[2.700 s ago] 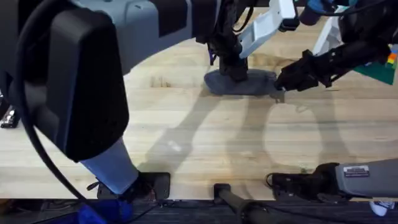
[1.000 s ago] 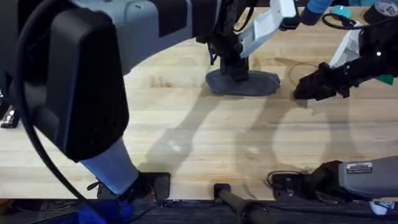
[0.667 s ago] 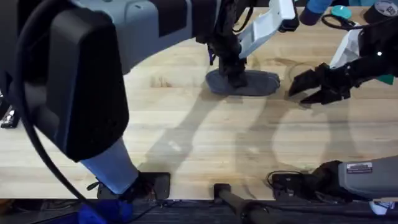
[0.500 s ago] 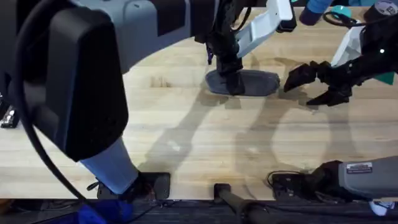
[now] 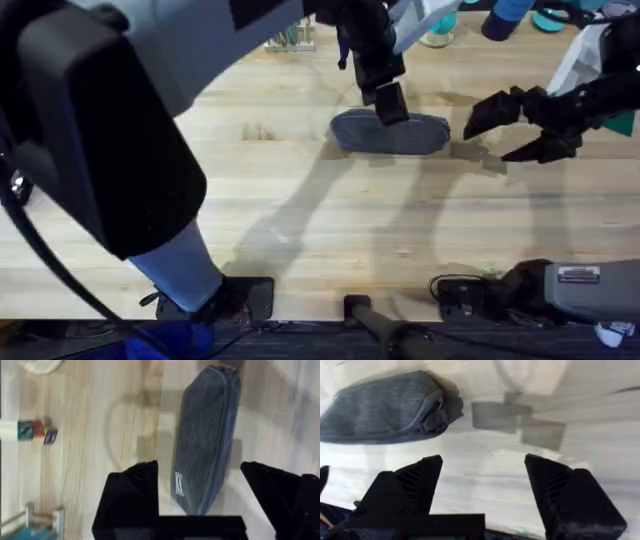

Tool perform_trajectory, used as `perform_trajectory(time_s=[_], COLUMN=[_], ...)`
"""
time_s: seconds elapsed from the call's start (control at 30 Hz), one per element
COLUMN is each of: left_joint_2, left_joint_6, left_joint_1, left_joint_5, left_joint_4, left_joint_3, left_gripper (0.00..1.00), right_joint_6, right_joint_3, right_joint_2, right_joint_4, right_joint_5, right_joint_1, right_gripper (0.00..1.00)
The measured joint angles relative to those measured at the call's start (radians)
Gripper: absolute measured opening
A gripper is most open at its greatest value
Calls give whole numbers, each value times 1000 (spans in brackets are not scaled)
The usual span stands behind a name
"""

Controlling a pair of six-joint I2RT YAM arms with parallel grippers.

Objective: Unzip the bag, pick up the pens from the table one at a time and place them inside, then zip the bag closed.

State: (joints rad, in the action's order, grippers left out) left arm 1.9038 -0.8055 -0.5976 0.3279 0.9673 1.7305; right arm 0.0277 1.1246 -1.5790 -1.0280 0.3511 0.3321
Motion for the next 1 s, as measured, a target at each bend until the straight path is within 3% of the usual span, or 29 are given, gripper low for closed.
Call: perform_trajectory(time_s=[0.3, 0.57, 0.83, 1.0], left_joint_2=[0, -53, -261, -326], left_joint_6=[210, 377, 451, 466], left_joint_1=[0, 29, 120, 127], left_joint_5=[-94, -141, -150, -156], left_joint_4=[160, 237, 331, 353], left_joint_3=[155, 164, 165, 162], left_gripper=[995, 995, 997, 997], right_joint_6=[8, 32, 33, 33], right_joint_3=[56, 116, 137, 137], right_joint_2=[91, 202, 314, 351], right_joint_4=[-104, -122, -137, -155], right_joint_5=[0, 0, 0, -1], right_joint_1=[-20, -103, -159, -191], right_gripper=[996, 996, 996, 996])
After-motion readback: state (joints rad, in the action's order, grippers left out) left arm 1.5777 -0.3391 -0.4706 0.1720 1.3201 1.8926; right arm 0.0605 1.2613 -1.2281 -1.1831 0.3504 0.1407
